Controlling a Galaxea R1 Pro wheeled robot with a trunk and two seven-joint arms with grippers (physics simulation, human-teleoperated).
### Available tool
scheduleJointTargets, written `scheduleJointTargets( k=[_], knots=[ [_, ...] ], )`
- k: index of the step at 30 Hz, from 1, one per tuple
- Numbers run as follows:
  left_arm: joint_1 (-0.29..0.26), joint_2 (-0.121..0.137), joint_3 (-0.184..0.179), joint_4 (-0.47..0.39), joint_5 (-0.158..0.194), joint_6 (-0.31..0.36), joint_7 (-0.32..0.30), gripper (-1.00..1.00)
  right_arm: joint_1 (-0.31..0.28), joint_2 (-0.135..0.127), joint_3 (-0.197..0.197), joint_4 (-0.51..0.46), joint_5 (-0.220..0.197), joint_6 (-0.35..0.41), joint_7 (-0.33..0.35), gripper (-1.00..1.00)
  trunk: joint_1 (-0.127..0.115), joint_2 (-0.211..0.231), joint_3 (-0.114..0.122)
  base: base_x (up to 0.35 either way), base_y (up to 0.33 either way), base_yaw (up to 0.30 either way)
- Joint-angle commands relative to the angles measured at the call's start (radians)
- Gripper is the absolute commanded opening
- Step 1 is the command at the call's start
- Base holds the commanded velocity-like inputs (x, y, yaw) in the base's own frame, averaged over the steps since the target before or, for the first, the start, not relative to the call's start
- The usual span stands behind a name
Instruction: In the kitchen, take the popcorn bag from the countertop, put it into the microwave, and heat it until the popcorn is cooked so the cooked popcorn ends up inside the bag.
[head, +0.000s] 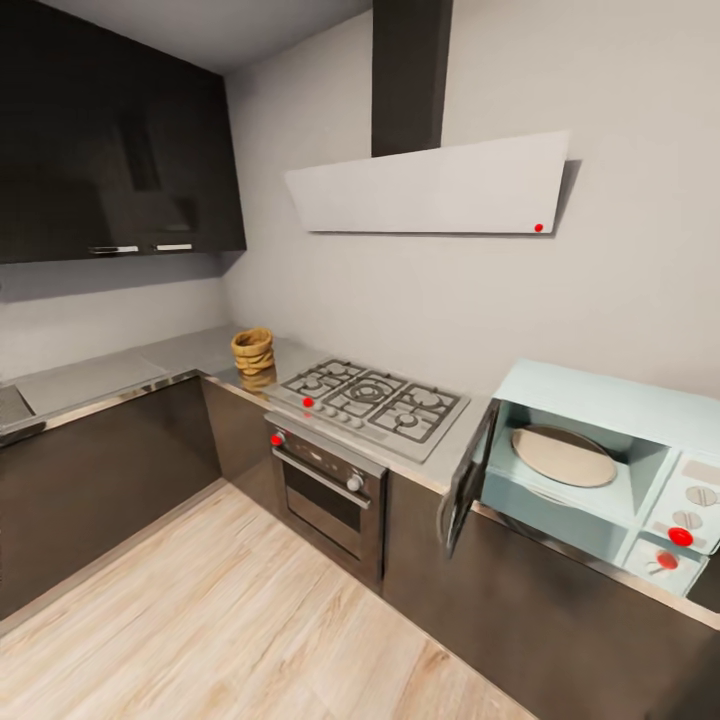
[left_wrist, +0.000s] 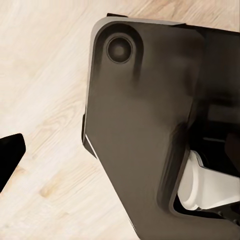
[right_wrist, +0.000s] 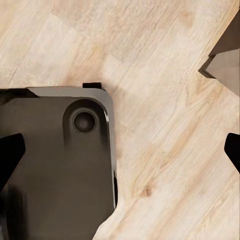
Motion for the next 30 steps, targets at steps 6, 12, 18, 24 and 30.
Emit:
scheduleJointTargets(
  k=[6,12,18,24,30],
  knots=[
    [0.001,0.0,0.006,-0.002,0.0,0.0,0.0,1.0,-0.002,0.001,-0.001,0.005,0.0,-0.008,-0.001,1.0,0.001,-0.001,0.0,0.149,0.283,0.0],
    [0.001,0.001,0.006,-0.002,0.0,0.0,0.001,1.0,-0.001,0.001,-0.001,0.005,0.0,-0.008,-0.001,1.0,0.001,-0.001,0.0,0.178,0.271,0.0],
    [0.001,0.007,0.006,-0.002,0.0,-0.002,0.001,1.0,-0.001,0.001,-0.001,0.005,0.0,-0.008,-0.002,1.0,0.001,-0.001,0.0,0.221,0.241,0.115],
    [0.001,0.007,0.006,-0.002,0.0,-0.002,0.001,1.0,-0.001,0.001,-0.001,0.005,0.0,-0.008,-0.002,1.0,0.001,-0.001,0.0,0.245,0.215,0.251],
    [0.001,0.039,0.007,0.0,0.0,0.01,0.002,1.0,-0.002,0.0,-0.001,0.006,-0.001,-0.008,-0.002,1.0,0.001,-0.001,0.0,0.26,0.2,0.237]
  ],
)
